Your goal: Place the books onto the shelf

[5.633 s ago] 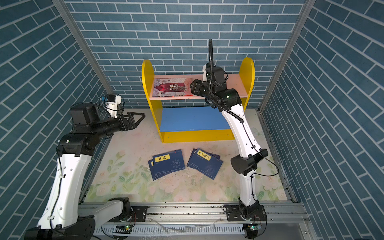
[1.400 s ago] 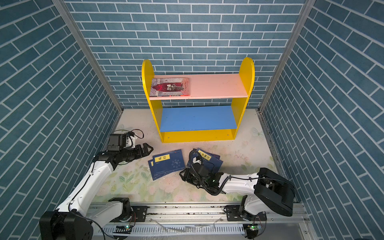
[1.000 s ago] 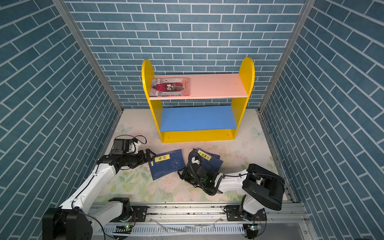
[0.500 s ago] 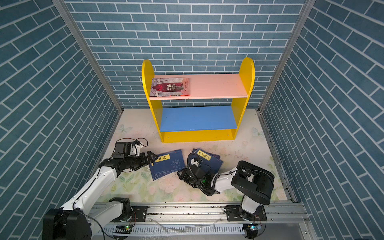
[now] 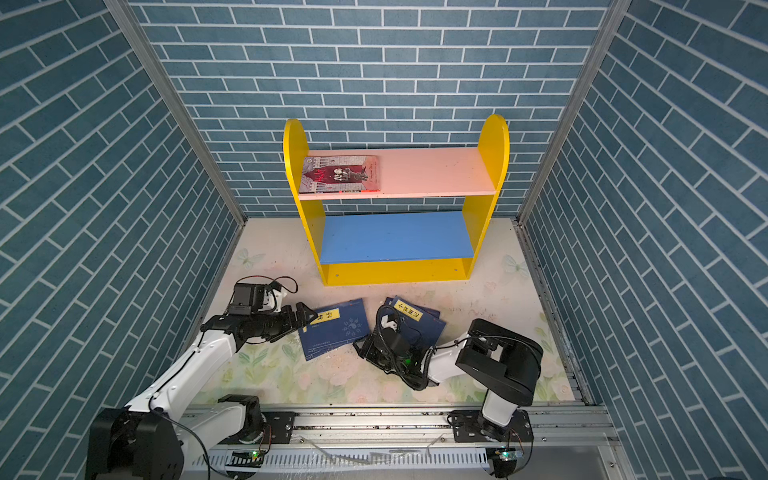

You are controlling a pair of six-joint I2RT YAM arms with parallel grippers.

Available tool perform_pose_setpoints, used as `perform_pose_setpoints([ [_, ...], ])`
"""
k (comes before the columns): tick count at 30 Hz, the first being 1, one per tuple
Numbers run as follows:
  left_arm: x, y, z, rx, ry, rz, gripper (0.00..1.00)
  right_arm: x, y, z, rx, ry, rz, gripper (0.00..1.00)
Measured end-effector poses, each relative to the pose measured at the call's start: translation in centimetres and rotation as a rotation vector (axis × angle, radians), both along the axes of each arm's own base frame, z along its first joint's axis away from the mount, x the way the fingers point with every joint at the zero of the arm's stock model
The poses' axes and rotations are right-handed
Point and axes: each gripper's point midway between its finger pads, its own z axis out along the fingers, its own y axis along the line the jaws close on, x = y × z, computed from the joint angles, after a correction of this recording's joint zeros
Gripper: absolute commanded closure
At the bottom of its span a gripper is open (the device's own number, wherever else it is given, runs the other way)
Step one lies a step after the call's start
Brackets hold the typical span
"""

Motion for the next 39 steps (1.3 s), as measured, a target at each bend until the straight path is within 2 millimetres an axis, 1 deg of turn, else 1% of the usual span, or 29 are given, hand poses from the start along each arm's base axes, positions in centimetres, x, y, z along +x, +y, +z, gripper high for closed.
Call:
perform_pose_setpoints([
  [5,0.3,-0.3,-1.0,0.002,0.024,-0.011,0.0,0.8,0.5,0.0,0.042,-0.009,-0.013,0.47],
  [10,0.2,-1.0,-1.7,0.01,0.044,-0.042,0.0,1.3,0.8,0.0,0.077,-0.008,-0.034,0.47],
  [16,0.2,-1.6,-2.6,0.02,0.071,-0.07,0.0,1.9,0.4,0.0,0.092,-0.005,-0.059,0.47],
  [23,0.8,-2.5,-2.7,0.035,0.069,-0.116,0.0,2.5,0.0,0.0,0.098,-0.002,-0.084,0.48],
  [29,0.6,-3.1,-3.2,0.037,0.08,-0.145,0.0,3.0,-0.1,-0.1,0.131,0.0,-0.111,0.48],
  [36,0.4,-4.1,-2.9,0.023,0.064,-0.183,0.0,3.8,-0.2,-0.1,0.167,0.003,-0.139,0.49],
  [39,0.4,-4.3,-2.8,0.021,0.062,-0.193,0.0,4.0,0.0,-0.1,0.177,0.005,-0.145,0.49],
])
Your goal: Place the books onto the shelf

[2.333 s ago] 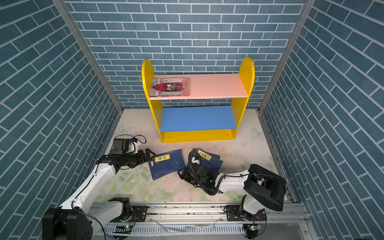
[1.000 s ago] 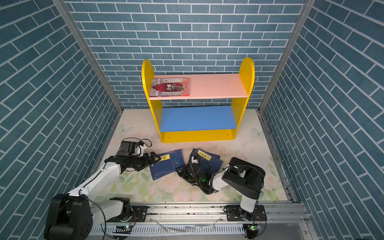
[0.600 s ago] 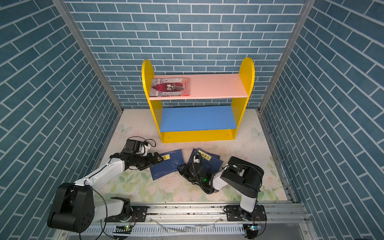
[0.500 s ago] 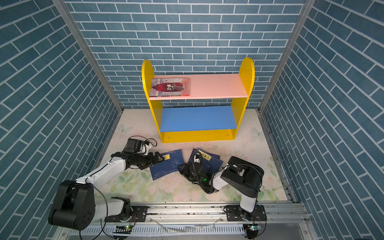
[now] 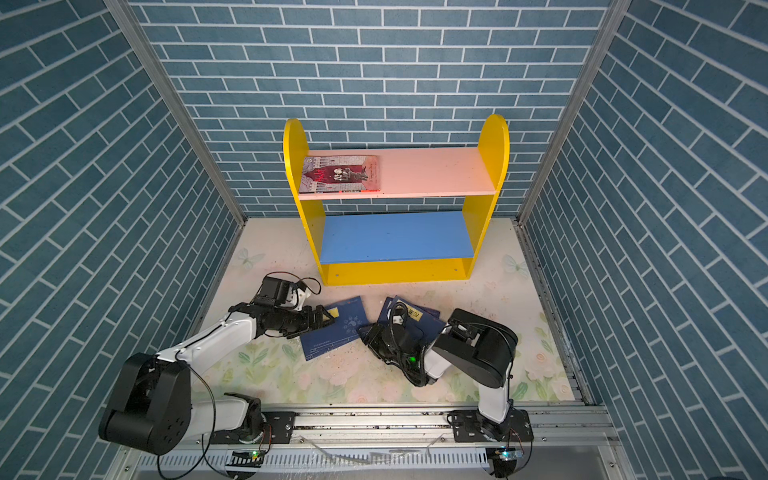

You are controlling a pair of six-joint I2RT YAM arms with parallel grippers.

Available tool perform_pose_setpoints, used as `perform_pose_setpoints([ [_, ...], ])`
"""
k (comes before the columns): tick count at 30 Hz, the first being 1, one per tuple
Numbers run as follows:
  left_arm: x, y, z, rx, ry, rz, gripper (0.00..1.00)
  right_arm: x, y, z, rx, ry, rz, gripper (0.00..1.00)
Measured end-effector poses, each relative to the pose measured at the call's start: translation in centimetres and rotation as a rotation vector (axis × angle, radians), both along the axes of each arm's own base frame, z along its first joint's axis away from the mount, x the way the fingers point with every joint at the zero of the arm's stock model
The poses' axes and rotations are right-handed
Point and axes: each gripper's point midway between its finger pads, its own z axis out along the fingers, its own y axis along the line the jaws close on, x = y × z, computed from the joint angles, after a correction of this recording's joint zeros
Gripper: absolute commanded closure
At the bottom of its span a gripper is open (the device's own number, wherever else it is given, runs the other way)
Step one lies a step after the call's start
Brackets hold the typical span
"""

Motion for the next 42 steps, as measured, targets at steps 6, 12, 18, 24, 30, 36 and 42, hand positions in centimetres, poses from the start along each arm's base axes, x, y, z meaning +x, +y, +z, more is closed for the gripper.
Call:
perform_pose_setpoints([
  [6,0.8,0.6,2.7,0.052,-0.056,-0.007,0.0,0.1,-0.1,0.0,0.007,0.003,-0.005,0.49],
  [12,1.0,1.9,4.6,0.11,-0.091,0.048,0.0,0.0,-0.4,-0.1,0.008,0.002,-0.007,0.49],
  [18,0.5,2.3,1.9,0.147,0.013,0.06,0.0,0.0,-0.3,-0.1,0.007,0.003,-0.007,0.5],
  [24,0.3,2.4,-0.4,0.172,0.09,0.057,0.0,0.1,-0.2,0.0,0.005,0.005,-0.008,0.5],
  [30,0.4,2.0,-1.7,0.161,0.133,0.043,0.0,0.2,0.0,-0.1,0.012,0.019,-0.015,0.5],
  [36,1.3,1.0,-2.1,0.13,0.14,0.001,0.04,0.2,-0.1,-0.1,0.014,0.025,-0.021,0.5],
  [42,1.5,-0.4,-1.9,0.113,0.115,-0.062,0.04,0.3,-0.2,-0.1,0.012,0.023,-0.029,0.5],
])
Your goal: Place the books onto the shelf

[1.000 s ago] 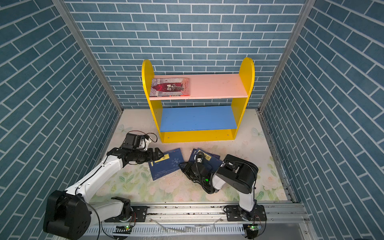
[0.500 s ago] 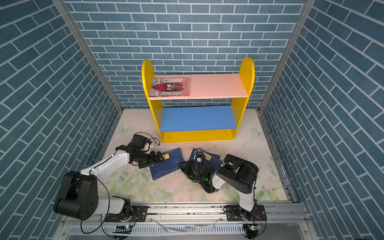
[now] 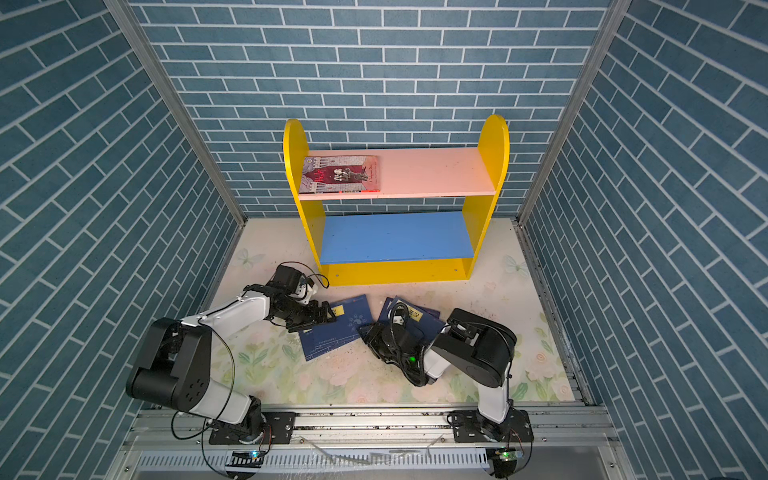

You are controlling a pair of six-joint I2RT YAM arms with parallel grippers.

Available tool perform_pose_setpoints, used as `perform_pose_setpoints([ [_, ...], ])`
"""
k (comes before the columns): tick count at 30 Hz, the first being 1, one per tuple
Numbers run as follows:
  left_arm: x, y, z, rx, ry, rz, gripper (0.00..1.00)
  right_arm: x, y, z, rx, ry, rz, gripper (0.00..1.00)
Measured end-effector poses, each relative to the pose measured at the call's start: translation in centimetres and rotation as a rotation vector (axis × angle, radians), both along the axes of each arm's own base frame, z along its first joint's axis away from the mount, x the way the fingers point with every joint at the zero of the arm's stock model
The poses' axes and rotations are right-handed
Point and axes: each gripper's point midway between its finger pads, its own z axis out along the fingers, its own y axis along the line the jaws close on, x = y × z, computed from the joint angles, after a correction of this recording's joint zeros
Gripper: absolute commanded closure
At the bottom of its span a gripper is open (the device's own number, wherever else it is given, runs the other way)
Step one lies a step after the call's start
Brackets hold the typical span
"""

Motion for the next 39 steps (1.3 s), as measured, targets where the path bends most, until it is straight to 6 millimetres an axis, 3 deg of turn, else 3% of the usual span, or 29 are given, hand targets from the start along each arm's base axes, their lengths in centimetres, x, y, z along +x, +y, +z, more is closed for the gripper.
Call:
perform_pose_setpoints([
  [10,-0.6,-1.6,0.4,-0.046,-0.007,-0.061,0.04,0.3,-0.8,-0.1,-0.003,0.002,-0.041,0.52],
  [16,-0.9,-1.4,2.8,-0.055,-0.088,-0.085,0.04,0.5,-1.0,-0.3,0.014,-0.012,-0.057,0.57],
  [20,-1.3,-1.0,3.2,-0.04,-0.113,-0.083,0.02,0.8,-0.9,-0.4,0.038,-0.02,-0.066,0.58],
  [31,1.2,0.0,4.2,0.051,-0.242,-0.104,0.0,1.0,-0.7,-0.3,-0.004,0.002,-0.064,0.57],
  [39,3.5,0.0,3.1,0.093,-0.306,-0.134,0.0,0.9,-0.8,-0.4,-0.045,0.016,-0.059,0.57],
])
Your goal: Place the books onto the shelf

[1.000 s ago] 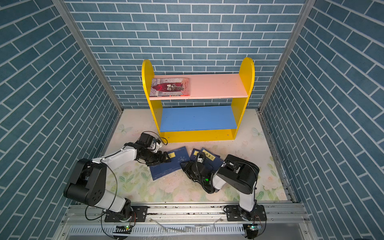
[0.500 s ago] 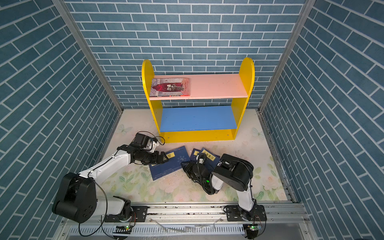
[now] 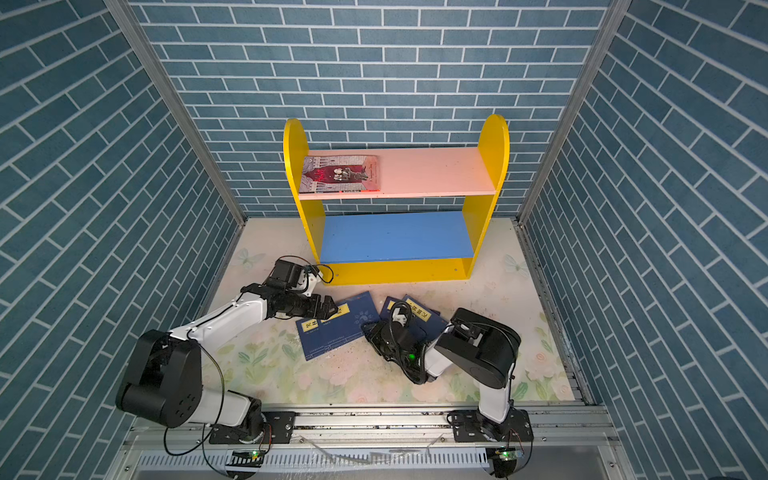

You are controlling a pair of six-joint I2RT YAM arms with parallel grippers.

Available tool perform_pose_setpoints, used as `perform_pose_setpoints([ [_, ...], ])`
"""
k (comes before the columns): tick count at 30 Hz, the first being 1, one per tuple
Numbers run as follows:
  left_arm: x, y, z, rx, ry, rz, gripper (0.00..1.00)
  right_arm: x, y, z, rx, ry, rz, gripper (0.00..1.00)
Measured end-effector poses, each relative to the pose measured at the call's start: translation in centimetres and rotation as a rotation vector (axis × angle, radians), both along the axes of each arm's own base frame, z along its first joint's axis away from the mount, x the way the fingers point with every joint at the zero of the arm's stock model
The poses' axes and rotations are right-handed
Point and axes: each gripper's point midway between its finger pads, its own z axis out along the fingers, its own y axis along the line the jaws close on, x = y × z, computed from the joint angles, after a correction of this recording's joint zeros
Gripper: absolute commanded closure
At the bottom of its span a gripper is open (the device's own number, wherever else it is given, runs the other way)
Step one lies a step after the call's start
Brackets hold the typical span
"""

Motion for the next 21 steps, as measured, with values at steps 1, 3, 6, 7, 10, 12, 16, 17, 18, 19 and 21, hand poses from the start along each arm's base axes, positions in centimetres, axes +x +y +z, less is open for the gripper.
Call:
perform_pose_setpoints([
  [1,0.3,0.0,0.1,0.002,-0.014,-0.005,0.0,0.0,0.1,0.0,-0.001,0.001,0.002,0.57],
  [3,0.6,-0.1,-0.2,0.007,-0.024,-0.012,0.0,0.1,0.2,0.0,-0.004,0.004,0.003,0.57],
  [6,0.8,-0.3,-0.8,0.004,-0.017,-0.024,0.01,0.1,0.4,0.0,-0.007,0.007,0.006,0.57],
  [7,0.8,-0.4,-1.0,0.002,-0.011,-0.028,0.01,0.1,0.4,0.0,-0.007,0.007,0.007,0.57],
  [10,0.7,-0.7,-1.6,-0.006,0.006,-0.039,0.01,0.1,0.4,0.0,-0.007,0.008,0.007,0.57],
  [12,0.6,-0.8,-1.8,-0.013,0.014,-0.046,0.01,0.1,0.4,0.0,-0.007,0.008,0.007,0.57],
  [16,0.5,-1.4,-1.5,-0.046,0.019,-0.065,0.06,0.1,0.4,0.0,-0.007,0.008,0.007,0.56],
  [17,0.4,-1.6,-1.5,-0.056,0.023,-0.072,0.07,0.1,0.4,0.0,-0.007,0.008,0.007,0.56],
  [18,0.2,-1.8,-1.6,-0.069,0.03,-0.081,0.08,0.1,0.4,0.0,-0.007,0.008,0.007,0.56],
  [19,0.0,-2.1,-1.7,-0.082,0.042,-0.092,0.06,0.1,0.4,0.0,-0.007,0.008,0.007,0.56],
  [21,-0.4,-2.5,-2.1,-0.096,0.064,-0.111,0.0,0.1,0.4,0.0,-0.007,0.008,0.007,0.56],
])
